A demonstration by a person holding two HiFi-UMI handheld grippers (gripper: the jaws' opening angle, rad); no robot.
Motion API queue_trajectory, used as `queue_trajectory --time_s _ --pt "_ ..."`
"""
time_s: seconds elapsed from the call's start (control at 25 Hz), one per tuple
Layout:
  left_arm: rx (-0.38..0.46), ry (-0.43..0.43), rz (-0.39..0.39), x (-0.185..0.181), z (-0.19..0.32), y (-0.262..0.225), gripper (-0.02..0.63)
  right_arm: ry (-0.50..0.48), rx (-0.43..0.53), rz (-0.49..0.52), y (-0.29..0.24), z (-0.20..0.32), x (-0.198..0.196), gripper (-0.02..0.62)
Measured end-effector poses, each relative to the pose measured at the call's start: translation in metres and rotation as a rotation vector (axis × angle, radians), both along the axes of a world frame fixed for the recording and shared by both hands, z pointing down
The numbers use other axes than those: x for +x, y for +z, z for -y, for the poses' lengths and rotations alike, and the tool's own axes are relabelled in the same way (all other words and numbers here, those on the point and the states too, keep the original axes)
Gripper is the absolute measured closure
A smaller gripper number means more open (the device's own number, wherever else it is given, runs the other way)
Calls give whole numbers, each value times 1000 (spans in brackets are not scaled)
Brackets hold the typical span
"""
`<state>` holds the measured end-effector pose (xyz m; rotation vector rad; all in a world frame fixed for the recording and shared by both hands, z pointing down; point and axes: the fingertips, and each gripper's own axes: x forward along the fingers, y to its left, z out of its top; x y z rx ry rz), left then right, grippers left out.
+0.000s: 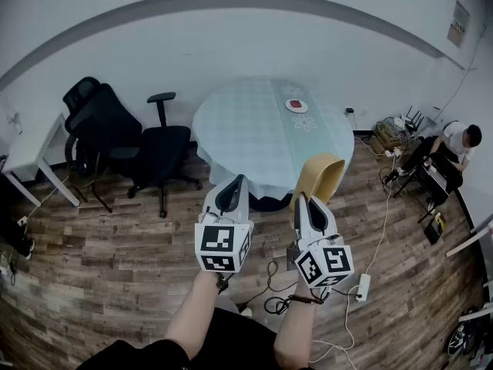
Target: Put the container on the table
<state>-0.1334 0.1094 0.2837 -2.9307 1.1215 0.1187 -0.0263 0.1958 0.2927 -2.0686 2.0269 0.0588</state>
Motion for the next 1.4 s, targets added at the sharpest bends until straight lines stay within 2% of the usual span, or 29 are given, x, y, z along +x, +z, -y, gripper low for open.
queue_trajectory --time_s 0.2,0.36,0.76,1.0,1.24,1.4 --pt "-16 -10 -7 -4 3 4 604 -12 -14 -13 1 4 -3 580" --pt "-17 -5 0 -3 2 9 604 -2 0 43 7 2 5 577" --pt "33 -26 -12 -13 2 -12 604 42 44 77 -5 -10 34 577" --pt "49 -58 -18 -19 21 -20 604 11 54 58 -14 10 29 575" --pt "51 -40 -34 6 38 -18 604 24 51 39 -13 26 53 575" --pt "52 -23 -42 27 71 -14 604 53 60 33 -13 53 75 575"
